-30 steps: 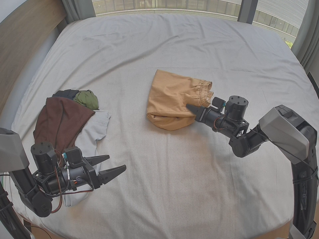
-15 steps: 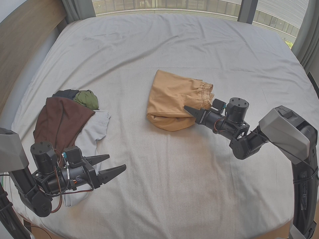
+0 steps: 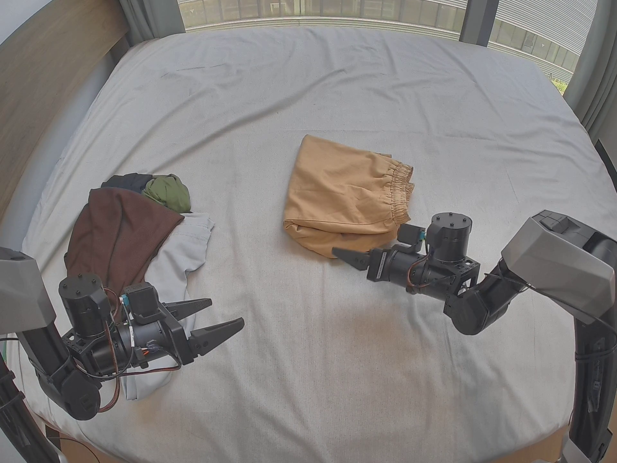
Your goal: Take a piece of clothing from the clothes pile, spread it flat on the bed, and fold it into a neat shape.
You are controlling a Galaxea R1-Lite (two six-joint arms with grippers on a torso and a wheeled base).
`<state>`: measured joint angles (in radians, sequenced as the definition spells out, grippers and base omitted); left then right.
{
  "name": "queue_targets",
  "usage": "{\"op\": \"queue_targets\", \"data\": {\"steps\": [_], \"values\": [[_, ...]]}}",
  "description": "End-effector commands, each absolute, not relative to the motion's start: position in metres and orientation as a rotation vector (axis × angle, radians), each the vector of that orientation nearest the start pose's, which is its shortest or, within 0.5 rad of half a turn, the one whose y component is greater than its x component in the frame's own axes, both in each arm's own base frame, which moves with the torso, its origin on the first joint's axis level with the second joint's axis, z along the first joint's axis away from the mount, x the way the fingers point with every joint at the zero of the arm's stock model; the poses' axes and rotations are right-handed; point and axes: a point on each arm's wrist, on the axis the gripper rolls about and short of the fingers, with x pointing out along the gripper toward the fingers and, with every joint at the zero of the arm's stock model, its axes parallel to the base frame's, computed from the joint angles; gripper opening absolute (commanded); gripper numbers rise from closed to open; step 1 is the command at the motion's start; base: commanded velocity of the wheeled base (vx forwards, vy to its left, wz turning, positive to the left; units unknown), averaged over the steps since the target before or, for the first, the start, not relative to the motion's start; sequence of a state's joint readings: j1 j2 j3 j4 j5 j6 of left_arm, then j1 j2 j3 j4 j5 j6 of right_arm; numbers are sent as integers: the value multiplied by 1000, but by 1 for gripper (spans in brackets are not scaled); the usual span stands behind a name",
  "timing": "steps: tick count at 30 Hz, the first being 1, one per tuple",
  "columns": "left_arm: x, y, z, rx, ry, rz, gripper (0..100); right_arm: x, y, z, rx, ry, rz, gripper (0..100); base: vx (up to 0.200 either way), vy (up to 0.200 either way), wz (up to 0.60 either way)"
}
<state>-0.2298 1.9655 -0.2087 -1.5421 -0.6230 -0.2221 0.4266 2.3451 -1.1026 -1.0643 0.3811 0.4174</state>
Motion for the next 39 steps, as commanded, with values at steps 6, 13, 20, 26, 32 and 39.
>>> {"op": "queue_targets", "data": {"steps": [6, 13, 20, 26, 32, 39], "values": [[245, -67, 71, -253, 306, -808, 100, 355, 223, 88, 399, 341, 920, 100, 0, 0, 0], [245, -67, 70, -255, 308, -807, 100, 349, 227, 128, 554, 231, 994, 100, 0, 0, 0], [245, -67, 70, -254, 310, -809, 100, 387, 214, 138, 598, 115, 945, 100, 0, 0, 0], [245, -67, 69, -254, 313, -808, 100, 427, 197, 102, 607, 109, 820, 100, 0, 0, 0], [245, -67, 69, -255, 315, -808, 100, 432, 191, 81, 606, 151, 787, 100, 0, 0, 0], [245, -67, 69, -254, 312, -808, 100, 434, 191, 50, 576, 202, 754, 100, 0, 0, 0]]}}
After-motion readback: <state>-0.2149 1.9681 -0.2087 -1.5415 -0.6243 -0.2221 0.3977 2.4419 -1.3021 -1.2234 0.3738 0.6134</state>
